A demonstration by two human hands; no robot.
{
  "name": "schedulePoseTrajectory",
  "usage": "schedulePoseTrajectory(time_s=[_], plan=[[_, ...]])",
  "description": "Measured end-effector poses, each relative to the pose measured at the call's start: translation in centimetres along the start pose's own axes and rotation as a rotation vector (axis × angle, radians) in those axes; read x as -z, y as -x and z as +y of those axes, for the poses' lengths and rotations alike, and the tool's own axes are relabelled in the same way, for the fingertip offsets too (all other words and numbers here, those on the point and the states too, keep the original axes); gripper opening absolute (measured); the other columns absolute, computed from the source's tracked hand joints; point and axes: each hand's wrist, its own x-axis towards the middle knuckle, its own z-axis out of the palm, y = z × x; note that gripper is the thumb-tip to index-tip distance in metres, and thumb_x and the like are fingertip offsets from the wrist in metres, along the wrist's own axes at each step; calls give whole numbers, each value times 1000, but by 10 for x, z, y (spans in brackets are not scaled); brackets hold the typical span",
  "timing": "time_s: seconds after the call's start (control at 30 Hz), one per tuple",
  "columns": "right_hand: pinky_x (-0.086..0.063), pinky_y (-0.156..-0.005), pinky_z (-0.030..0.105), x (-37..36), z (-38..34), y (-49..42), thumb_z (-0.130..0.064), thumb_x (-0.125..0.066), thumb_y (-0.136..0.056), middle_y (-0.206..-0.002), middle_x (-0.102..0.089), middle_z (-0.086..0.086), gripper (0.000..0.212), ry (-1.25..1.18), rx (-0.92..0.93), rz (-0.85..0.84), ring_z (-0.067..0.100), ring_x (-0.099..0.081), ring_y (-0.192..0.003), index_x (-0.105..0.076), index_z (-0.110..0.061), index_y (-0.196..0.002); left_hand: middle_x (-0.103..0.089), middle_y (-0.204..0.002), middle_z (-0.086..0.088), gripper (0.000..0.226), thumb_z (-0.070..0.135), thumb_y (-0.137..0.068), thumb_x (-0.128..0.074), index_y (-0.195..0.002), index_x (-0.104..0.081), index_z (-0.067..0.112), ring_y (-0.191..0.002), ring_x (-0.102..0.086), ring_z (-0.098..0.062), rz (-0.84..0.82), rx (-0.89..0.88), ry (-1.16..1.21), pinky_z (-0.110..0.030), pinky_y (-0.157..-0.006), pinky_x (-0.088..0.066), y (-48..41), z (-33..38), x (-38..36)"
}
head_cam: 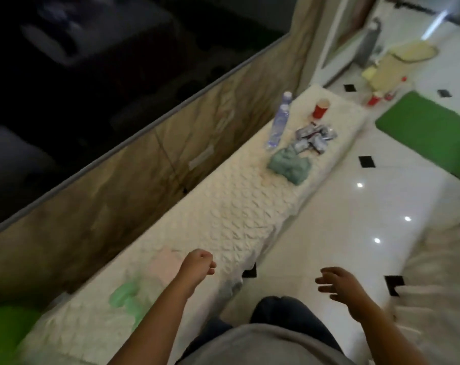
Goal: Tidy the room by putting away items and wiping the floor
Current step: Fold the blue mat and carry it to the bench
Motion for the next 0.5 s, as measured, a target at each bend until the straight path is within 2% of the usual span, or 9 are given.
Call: schedulePoseTrajectory(time_s=[0.1, 0.27, 0.4, 0.5], plan=[[-41, -73, 35, 54, 22, -14, -10, -44, -95, -94, -66, 17, 19, -151, -63, 96, 30, -62, -83, -54, -4, -110, -63, -96, -9, 19, 16, -96, -38, -102, -53, 7, -74, -59, -15, -37, -57, -99, -25, -57, -37, -18, 54, -50], [-32, -59, 27, 155, 58, -30, -6, -41, -95, -79, -64, 11, 16, -433, -168, 276, 24, -57, -69, -54, -4, -104, -62, -88, -7, 18, 16, -96, -39, -86, -53, 12, -71, -60, -15, -190, -135, -271, -26, -60, -35, -28, 155, -167], [-31, -56, 27, 222, 83, -40, -4, -41, -93, -73, -61, 10, 19, -657, -240, 444, 22, -53, -61, -53, -1, -107, -64, -92, -7, 18, 19, -97, -38, -90, -54, 15, -83, -62, -19, -319, -230, -405, -32, -73, -39, -27, 224, -257], [-31, -55, 25, 255, 91, -46, -4, -39, -94, -71, -59, 8, 18, -779, -302, 526, 20, -53, -57, -54, -5, -105, -64, -98, -9, 17, 20, -97, -38, -101, -53, 12, -84, -61, -19, -392, -283, -507, -32, -74, -40, -30, 261, -312]])
